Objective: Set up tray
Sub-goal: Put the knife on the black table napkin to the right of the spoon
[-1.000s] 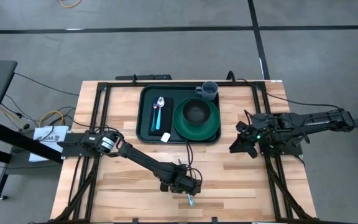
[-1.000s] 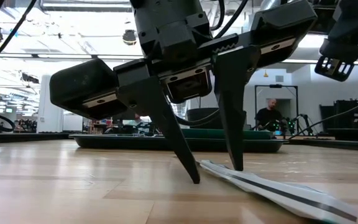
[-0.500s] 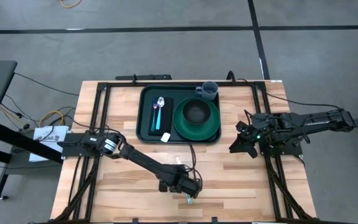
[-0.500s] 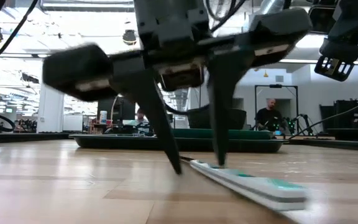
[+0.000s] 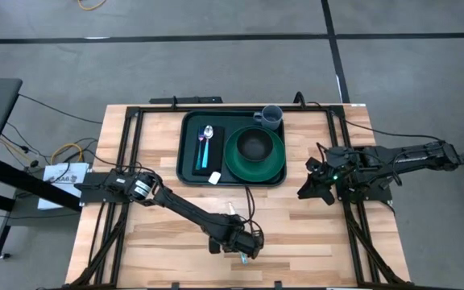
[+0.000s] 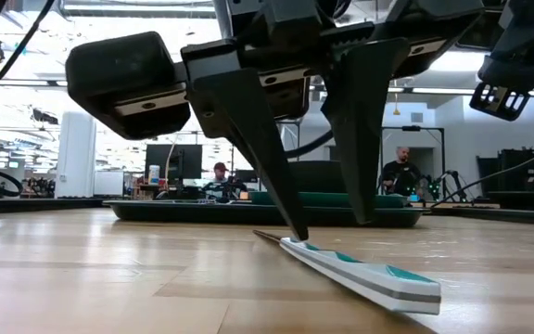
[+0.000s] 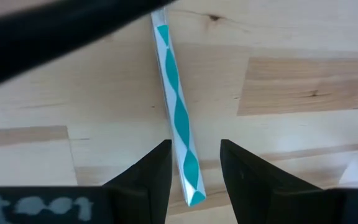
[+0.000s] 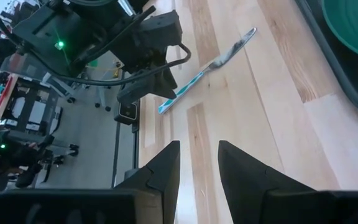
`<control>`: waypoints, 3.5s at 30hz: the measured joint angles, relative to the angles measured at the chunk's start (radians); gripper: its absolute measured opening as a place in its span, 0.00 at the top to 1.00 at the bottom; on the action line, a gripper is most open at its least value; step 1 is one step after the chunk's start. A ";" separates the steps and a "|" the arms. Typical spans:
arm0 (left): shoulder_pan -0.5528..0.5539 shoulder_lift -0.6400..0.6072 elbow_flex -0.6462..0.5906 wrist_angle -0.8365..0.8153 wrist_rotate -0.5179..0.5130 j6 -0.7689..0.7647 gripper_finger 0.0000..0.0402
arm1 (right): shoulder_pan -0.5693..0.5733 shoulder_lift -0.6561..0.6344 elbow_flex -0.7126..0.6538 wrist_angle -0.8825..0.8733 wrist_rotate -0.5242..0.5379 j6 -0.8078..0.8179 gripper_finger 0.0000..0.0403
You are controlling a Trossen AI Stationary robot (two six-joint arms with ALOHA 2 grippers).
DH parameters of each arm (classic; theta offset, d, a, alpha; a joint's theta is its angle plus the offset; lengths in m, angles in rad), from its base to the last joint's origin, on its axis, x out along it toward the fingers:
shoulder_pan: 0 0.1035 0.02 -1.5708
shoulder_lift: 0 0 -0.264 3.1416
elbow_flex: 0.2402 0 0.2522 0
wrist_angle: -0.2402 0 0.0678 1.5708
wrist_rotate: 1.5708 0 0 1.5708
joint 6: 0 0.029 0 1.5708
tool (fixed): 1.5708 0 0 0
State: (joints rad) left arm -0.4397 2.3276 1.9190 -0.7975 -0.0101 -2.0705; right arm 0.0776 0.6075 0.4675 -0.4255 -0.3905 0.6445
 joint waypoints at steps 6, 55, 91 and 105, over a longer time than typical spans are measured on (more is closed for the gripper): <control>-0.005 0.000 0.002 0.000 -0.015 -0.022 0.69 | 0.000 0.000 0.000 0.000 -0.005 -0.025 0.75; -0.021 0.024 0.002 -0.122 0.048 0.063 0.97 | 0.000 0.000 0.000 0.000 -0.005 -0.028 0.75; 0.356 -0.227 0.003 -0.633 -0.119 0.567 0.97 | 0.000 0.000 0.000 -0.059 -0.006 -0.050 0.75; 0.677 -0.330 -0.079 -0.527 -0.085 0.870 0.97 | -0.001 0.000 0.000 -0.068 -0.006 -0.033 0.75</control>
State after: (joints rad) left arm 0.2376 1.9978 1.8401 -1.3241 -0.0953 -1.2003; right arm 0.0765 0.6075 0.4679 -0.4934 -0.3961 0.6112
